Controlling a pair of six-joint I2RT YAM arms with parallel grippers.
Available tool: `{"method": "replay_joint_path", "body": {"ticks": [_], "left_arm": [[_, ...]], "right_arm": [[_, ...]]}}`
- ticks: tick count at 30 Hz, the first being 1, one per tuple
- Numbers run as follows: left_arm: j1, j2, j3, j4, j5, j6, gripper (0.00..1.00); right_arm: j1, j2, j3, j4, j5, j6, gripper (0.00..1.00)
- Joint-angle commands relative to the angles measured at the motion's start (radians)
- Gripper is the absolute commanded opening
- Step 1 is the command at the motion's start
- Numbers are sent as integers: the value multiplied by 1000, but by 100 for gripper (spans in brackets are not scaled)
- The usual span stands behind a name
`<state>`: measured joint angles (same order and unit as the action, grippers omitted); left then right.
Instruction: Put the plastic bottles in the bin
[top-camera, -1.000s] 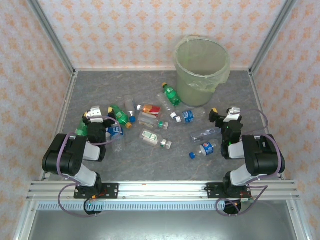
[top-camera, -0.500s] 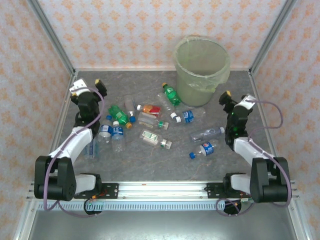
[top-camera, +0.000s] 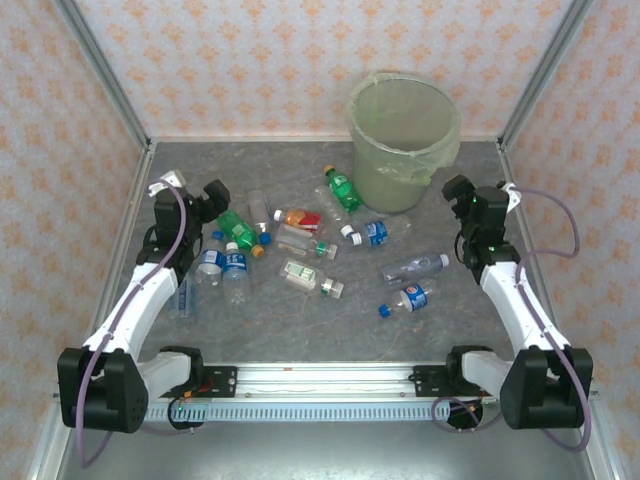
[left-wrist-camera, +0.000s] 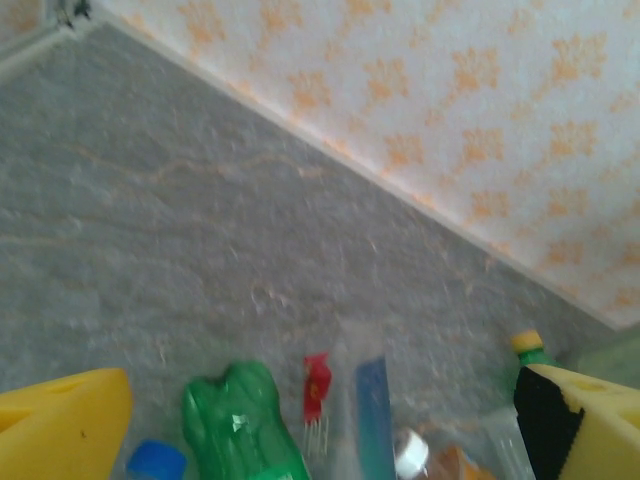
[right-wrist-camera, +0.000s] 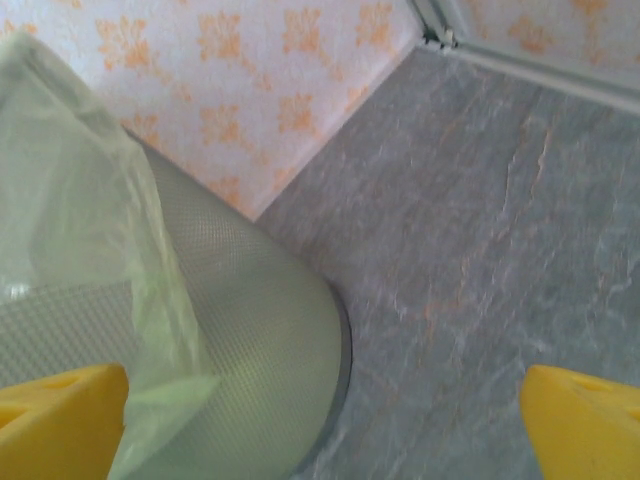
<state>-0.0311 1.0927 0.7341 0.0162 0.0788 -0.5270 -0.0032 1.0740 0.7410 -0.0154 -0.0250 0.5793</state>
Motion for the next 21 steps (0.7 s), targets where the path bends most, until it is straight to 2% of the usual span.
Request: {"method": "replay_joint_path", "body": {"ticks": [1, 10, 21], "left_arm": [[-58, -32, -34, -57, 44, -37, 99], [-189, -77, -126, -33, 57, -101, 99], [-335, -75, -137, -40, -7, -85, 99]], "right_arm": [[20, -74, -18, -128, -50, 36, 100], [85, -170, -33, -314, -53, 50, 100], [173, -191, -98, -401, -82, 120, 100]]}}
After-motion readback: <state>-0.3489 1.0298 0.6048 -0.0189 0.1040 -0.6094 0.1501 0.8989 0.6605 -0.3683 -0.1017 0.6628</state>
